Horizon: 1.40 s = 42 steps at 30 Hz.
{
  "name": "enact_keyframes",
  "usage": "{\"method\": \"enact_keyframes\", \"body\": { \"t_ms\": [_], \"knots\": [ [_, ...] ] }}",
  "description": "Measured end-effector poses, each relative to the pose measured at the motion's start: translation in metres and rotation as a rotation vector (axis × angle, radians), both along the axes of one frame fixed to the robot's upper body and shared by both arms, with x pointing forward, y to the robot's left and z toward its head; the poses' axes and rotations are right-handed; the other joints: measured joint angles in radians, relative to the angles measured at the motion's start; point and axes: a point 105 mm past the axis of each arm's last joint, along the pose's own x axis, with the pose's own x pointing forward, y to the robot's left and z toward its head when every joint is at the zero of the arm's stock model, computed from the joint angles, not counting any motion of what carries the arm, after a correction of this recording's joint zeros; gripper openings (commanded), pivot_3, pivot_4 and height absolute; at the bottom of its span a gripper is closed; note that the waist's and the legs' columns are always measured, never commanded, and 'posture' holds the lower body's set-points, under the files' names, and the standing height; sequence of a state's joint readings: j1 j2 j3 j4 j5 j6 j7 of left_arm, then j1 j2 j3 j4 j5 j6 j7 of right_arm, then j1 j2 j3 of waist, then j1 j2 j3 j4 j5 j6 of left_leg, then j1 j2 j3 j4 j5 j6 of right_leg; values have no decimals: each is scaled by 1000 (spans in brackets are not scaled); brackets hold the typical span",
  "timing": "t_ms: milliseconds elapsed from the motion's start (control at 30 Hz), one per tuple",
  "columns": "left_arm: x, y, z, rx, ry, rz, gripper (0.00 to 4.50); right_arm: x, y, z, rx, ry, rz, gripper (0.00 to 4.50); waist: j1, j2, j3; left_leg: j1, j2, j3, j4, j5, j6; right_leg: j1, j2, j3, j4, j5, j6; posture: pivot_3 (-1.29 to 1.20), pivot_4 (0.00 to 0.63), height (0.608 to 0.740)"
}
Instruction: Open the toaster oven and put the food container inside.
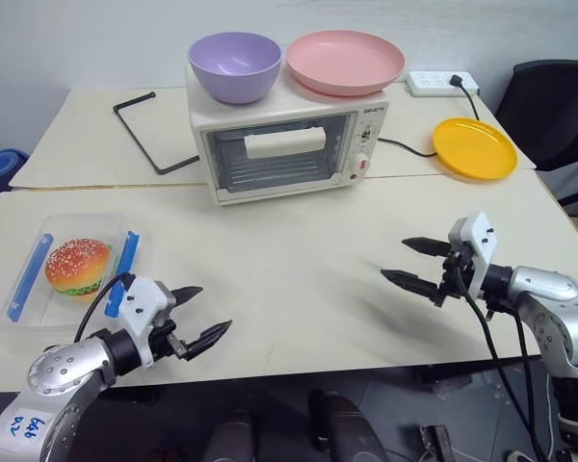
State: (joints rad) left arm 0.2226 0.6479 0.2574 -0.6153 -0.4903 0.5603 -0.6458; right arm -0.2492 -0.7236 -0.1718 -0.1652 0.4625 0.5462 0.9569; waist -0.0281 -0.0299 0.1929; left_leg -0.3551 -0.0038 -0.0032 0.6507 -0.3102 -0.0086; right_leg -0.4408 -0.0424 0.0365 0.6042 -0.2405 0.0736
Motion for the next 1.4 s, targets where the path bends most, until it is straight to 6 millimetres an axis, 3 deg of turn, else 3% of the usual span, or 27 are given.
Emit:
{"method": "enact_keyframes", "body": {
  "t_ms": [433, 567, 800, 1100, 1200, 1400],
  "knots": [
    [15, -2, 11, -34, -24, 41, 4500, 1, 1, 0, -7, -12, -17, 4455, 0, 0, 0, 0, 0, 0, 1, 0, 0, 0, 0, 0, 1, 0, 0, 0, 150, 740],
    [20, -6, 16, -89, -21, 49, 4500, 11, 6, 8, 18, -38, -30, 4455, -1, 0, 0, 0, 0, 1, 2, 0, 0, 0, 0, 0, 2, 1, 1, 0, 150, 740],
    [40, -16, 74, -175, -144, -37, 4500, 49, 47, 39, 131, -88, 17, 4455, -3, 0, 0, 1, 0, 0, 2, 0, 0, -1, 2, -1, 7, 2, 0, 0, 150, 740],
    [51, -1, 129, -108, -265, -72, 4500, 108, 92, 85, 179, -156, 27, 4455, -6, 0, 0, -2, 0, 0, 0, -1, -3, -5, -1, -3, 6, 3, 0, 0, 150, 740],
    [51, 1, 134, -98, -282, -68, 4500, 116, 98, 97, 187, -186, 38, 4455, -5, 0, 0, -3, 1, -1, -2, -2, -3, -5, -2, -3, 6, 2, 0, 0, 150, 740],
    [52, 3, 132, -100, -276, -53, 4500, 117, 114, 94, 195, -168, 101, 4455, -3, 0, 0, -15, 1, -2, 1, -3, -2, -14, -3, -3, 4, 3, 1, 0, 150, 740]
  ]
}}
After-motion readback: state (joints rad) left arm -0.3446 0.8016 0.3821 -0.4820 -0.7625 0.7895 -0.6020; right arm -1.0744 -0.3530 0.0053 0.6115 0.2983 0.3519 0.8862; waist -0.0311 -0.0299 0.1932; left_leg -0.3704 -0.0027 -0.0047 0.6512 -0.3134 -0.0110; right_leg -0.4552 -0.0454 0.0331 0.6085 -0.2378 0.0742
